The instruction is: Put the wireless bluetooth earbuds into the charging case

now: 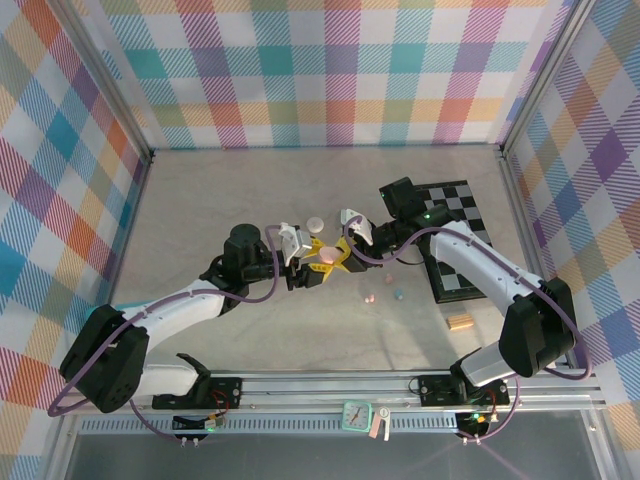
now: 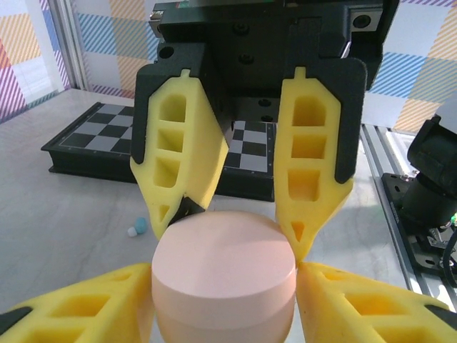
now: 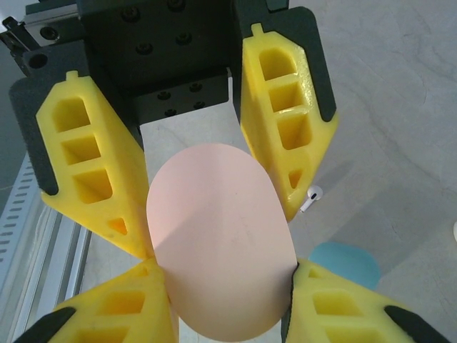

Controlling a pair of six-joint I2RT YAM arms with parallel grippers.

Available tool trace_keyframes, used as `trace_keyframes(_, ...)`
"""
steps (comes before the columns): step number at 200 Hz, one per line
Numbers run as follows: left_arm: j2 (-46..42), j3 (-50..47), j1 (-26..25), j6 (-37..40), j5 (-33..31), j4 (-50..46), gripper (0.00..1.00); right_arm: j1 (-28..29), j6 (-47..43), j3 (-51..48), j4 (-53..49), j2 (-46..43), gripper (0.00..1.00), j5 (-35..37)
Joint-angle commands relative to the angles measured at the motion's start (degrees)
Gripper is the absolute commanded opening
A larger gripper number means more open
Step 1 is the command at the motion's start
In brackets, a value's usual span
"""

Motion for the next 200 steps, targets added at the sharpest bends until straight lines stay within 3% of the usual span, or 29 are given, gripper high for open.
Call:
trace_keyframes(1, 0.43, 1.68, -0.67, 0.17, 2.23, 1.27, 0.48, -0.16, -0.69, 1.65, -1.11, -1.07, 0.33, -3.28)
trace_keyframes(19, 0.68, 1.78, -0.67, 0.25, 2.64, 0.94, 0.47, -0.16, -0.45, 1.64, -0.63, -1.08, 0.33, -3.22)
trace_keyframes(41, 0.64, 1.60, -0.67, 0.24, 2.01, 1.19, 0.56, -0.22, 0.00, 1.17, 0.68, -1.58, 0.33, -3.24)
trace_keyframes(79, 0.68, 1.16, -0.67, 0.17, 1.02, 1.76, 0.58, -0.18, 0.50, 0.64, 1.76, -2.29, 0.32, -2.90)
trace_keyframes(126, 0.82, 1.42, -0.67, -0.10, 1.24, 1.85, 0.51, -0.25, 0.98, 0.41, 2.25, -2.40, 0.32, -2.67)
trace_keyframes(200, 0.42, 2.45, -0.67, -0.67, 2.06, 1.72, 0.52, -0.22, 0.10, 0.55, 0.65, -1.57, 0.32, -2.48)
